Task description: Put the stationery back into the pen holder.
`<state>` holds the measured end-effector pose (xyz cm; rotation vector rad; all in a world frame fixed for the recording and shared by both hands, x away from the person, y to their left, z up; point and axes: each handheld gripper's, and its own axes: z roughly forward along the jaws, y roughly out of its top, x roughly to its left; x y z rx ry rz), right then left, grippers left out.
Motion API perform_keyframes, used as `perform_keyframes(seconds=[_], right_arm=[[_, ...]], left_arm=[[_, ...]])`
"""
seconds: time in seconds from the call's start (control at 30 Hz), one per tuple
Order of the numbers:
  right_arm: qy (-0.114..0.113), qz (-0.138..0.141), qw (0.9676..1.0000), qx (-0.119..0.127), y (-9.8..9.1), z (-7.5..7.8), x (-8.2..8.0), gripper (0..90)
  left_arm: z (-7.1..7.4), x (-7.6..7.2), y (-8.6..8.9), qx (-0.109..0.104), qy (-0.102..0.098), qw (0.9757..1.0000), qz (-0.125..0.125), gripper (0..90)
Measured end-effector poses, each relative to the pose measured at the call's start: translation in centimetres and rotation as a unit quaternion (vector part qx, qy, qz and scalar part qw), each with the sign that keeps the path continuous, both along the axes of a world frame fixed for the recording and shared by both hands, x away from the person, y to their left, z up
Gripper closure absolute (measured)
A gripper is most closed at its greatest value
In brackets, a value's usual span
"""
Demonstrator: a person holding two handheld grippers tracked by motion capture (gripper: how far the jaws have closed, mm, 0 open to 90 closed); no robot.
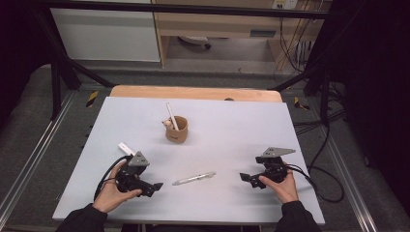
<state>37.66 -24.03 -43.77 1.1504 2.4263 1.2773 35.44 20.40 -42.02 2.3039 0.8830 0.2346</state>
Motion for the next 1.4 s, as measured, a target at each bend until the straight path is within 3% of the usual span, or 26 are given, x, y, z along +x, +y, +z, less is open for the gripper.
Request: perform_keyframes(seconds=[0.43,0.73,1.17,1.4], right_arm=[[0.003,-0.005,1.0000,-0.005,-0.8,-0.1,-0.3,0.6],[0.004,-0.003,1.0000,-0.008,-0.8,-0.2,-0.3,0.6],[0.006,-0.001,0.9999,-0.009,-0.7,-0.3,-0.3,0.6],[0.005,0.000,0.9999,-0.009,-0.7,-0.2,-0.3,0.6]], left_arm=[[0.7,0.9,-4.9,0.018,0.003,0.9980,-0.061,20.1],[0.0,1.3,-7.4,0.034,0.009,0.9945,-0.099,31.8],[-0.9,2.2,-9.3,0.061,0.017,0.9895,-0.130,58.4],[-1.1,2.5,-9.4,0.070,0.020,0.9886,-0.132,67.9]])
